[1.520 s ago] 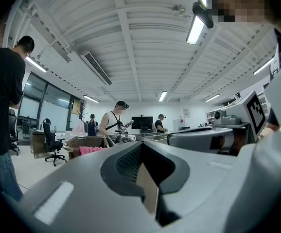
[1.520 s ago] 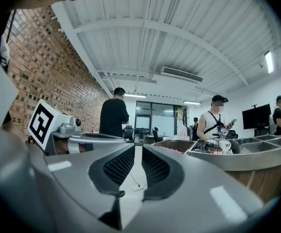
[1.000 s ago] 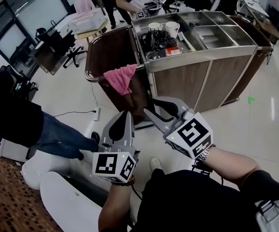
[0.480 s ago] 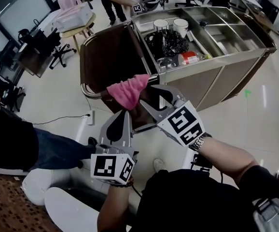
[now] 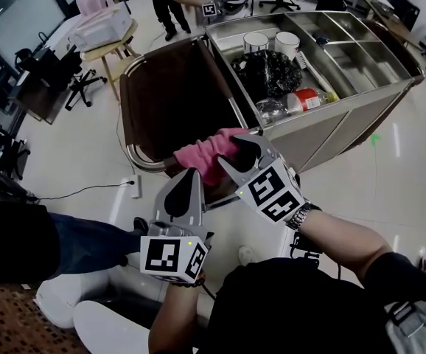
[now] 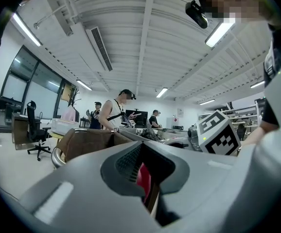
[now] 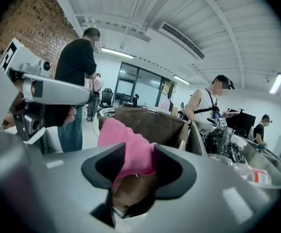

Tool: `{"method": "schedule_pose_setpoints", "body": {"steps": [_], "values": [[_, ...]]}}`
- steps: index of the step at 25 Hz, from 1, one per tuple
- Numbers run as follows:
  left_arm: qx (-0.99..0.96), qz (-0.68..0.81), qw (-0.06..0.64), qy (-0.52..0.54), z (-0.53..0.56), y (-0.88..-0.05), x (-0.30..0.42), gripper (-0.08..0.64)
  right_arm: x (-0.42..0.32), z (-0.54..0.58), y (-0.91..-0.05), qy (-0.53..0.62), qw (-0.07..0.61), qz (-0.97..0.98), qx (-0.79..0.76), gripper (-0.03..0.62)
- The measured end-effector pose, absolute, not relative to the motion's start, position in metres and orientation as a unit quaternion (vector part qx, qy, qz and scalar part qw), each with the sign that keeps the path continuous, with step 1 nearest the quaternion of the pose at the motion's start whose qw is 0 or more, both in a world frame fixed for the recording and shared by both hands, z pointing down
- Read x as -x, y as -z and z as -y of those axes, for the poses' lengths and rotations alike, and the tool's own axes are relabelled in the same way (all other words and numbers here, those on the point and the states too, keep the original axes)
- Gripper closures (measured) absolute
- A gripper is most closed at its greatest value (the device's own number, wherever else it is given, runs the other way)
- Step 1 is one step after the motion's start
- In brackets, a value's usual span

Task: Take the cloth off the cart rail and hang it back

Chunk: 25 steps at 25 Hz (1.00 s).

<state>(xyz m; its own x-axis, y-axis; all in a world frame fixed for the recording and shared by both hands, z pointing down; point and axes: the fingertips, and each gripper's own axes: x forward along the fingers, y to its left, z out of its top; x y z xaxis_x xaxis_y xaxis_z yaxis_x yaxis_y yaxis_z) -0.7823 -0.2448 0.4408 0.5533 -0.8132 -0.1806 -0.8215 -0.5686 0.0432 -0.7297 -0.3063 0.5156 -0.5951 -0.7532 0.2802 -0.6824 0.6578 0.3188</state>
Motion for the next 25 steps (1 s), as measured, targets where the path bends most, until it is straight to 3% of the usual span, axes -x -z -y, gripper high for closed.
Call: {"method": "schedule_pose_setpoints", "body": {"steps": [8,11,25], "values": [[0.886,-0.455,0.017,-0.090,0.260,-0.449,0.784,0.557,0.731,0.315,-0.517,0.154,0.222,0.865,-0.423,0.477],[0.886,-0.454,0.017,-0.088,0.257,-0.445,0.783,0.557,0.733,0.311,-0.513,0.153,0.215,0.866,-0.424,0.577],[0.877,-0.471,0.035,-0.084,0.199,-0.416,0.762,0.557,0.721,0.238,-0.436,0.170,0.127,0.890,-0.404,0.574]]}}
